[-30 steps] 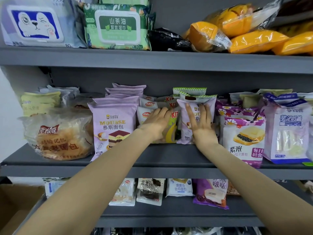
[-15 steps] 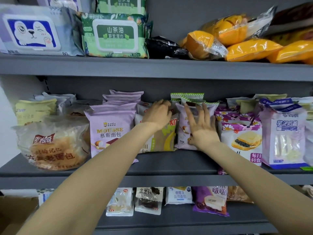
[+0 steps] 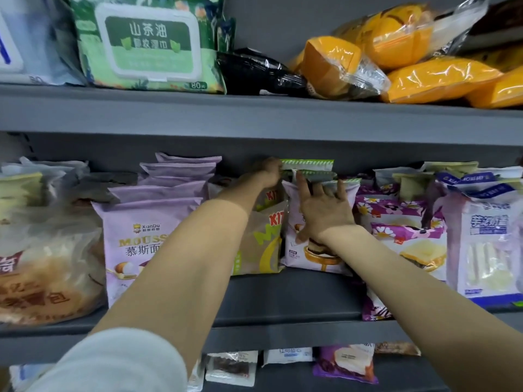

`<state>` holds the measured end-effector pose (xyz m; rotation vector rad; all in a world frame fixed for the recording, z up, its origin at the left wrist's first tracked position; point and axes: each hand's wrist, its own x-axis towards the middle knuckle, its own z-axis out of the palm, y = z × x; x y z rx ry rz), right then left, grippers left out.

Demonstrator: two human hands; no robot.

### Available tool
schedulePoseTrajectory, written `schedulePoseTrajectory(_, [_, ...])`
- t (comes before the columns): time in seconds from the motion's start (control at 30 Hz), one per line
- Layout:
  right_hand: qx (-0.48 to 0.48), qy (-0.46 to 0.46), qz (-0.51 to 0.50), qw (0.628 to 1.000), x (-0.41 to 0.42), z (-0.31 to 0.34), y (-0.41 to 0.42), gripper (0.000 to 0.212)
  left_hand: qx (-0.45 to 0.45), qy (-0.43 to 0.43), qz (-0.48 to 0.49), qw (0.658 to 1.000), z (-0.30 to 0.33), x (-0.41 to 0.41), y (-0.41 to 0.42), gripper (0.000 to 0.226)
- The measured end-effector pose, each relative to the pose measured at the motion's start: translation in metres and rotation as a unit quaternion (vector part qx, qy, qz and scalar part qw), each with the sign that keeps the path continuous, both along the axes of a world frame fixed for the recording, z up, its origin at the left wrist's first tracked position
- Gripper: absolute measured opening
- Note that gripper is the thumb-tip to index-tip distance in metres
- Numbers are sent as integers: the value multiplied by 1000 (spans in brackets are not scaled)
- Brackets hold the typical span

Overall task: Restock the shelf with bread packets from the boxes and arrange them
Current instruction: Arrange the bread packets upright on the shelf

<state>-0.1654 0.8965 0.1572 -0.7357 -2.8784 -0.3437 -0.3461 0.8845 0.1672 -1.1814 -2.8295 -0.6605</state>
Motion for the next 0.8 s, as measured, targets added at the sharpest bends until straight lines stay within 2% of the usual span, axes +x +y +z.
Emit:
schedulePoseTrajectory(0.07, [21, 9, 10, 1000, -2, -1, -1, 117, 11, 17, 30, 999, -2, -3, 4, 22])
schedulePoseTrajectory(0.23, [51, 37, 54, 997, 0, -4, 6, 91, 51, 34, 58, 996, 4, 11, -2, 24])
schedulePoseTrajectory(0.43, [64, 53, 111, 990, 5, -11, 13, 90, 103, 14, 111, 988, 9, 8, -14, 32])
schedulePoseTrajectory(0.57, [38, 66, 121, 990, 7, -11, 13, 90, 149, -6, 23, 989, 18, 28, -26, 34])
schedulePoseTrajectory(0.67, [47, 80, 101, 991, 9, -15, 10, 92, 110, -31, -72, 991, 16, 48, -34, 33])
schedulePoseTrajectory(0.8, [49, 80, 37, 995, 10, -20, 2, 110, 71, 4, -54, 996, 18, 51, -38, 25])
